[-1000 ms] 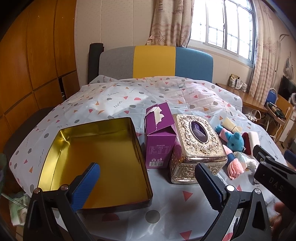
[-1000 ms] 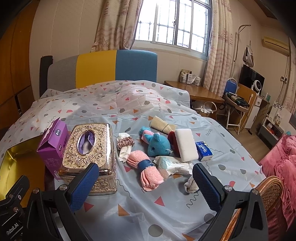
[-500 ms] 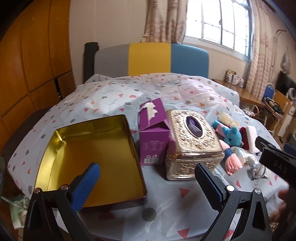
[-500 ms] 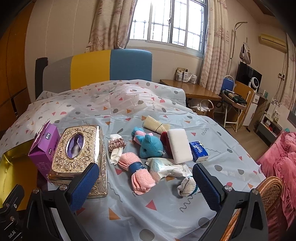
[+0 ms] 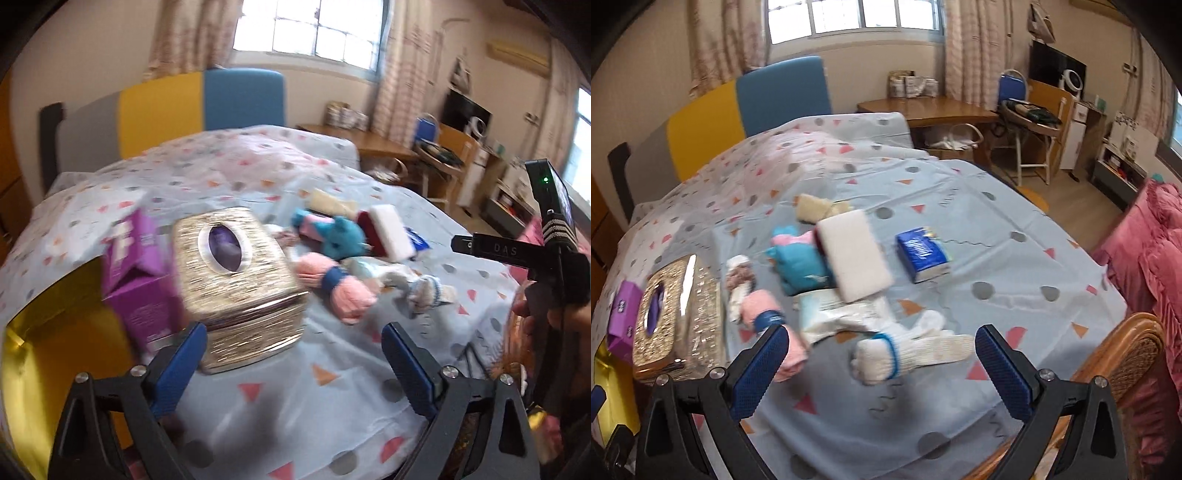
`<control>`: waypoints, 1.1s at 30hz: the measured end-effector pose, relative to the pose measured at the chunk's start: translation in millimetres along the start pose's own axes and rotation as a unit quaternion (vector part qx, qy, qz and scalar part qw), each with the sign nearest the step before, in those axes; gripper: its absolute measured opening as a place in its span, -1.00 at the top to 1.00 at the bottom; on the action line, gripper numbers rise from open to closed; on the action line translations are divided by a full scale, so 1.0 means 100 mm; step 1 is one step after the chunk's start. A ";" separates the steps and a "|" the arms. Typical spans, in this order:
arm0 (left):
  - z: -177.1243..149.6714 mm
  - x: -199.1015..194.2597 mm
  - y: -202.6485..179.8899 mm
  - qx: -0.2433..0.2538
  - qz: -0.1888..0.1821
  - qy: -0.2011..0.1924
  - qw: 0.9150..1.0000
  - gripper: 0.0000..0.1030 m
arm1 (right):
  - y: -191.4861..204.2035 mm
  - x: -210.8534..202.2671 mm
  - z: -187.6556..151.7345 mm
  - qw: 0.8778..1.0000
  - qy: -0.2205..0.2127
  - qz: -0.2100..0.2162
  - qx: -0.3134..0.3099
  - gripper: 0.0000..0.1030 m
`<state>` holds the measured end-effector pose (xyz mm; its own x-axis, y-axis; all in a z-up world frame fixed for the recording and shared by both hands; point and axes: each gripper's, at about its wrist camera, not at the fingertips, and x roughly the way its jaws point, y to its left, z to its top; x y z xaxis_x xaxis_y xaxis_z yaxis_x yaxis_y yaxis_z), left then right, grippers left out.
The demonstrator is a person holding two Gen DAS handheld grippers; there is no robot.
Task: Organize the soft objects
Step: 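Grasp the pink towel roll with the left gripper while the right tool nears the sponge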
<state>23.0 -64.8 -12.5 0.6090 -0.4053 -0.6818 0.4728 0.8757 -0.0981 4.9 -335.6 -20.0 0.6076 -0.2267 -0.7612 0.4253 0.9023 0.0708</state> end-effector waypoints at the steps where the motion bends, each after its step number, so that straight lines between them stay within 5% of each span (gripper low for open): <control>1: 0.06 0.07 -0.06 0.003 -0.014 0.009 1.000 -0.80 | -0.06 0.00 0.00 1.000 -0.001 -0.004 0.004 -1.00; 3: 0.19 0.22 -0.17 0.008 -0.029 0.030 0.999 -0.57 | -0.16 0.01 0.02 1.000 -0.004 -0.008 0.009 -1.00; 11: 0.54 1.06 -0.72 0.049 -0.033 0.115 0.992 -0.23 | -0.38 0.00 0.00 1.000 -0.009 -0.013 0.022 -1.00; 14: 0.58 1.45 -0.80 0.039 -0.013 0.158 0.987 -0.01 | -0.41 -0.02 0.01 1.000 -0.013 -0.011 0.020 -1.00; 22: 0.47 2.09 -0.80 0.016 0.056 0.219 0.974 0.03 | -0.47 0.05 0.07 1.000 -0.011 0.002 0.021 -1.00; 26: 0.40 2.03 -0.81 0.030 0.034 0.195 0.980 0.35 | -0.57 0.12 0.12 0.999 -0.001 0.018 0.040 -1.00; 33: 0.09 1.62 -0.70 0.038 -0.041 0.178 0.982 0.39 | -0.63 0.28 0.27 0.997 0.043 0.057 0.037 -0.92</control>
<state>94.1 -193.4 -109.8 0.3115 -0.3444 -0.8857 0.5659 0.8159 -0.1182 13.8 -408.6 -28.5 0.5962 -0.0891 -0.7979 0.4068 0.8903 0.2045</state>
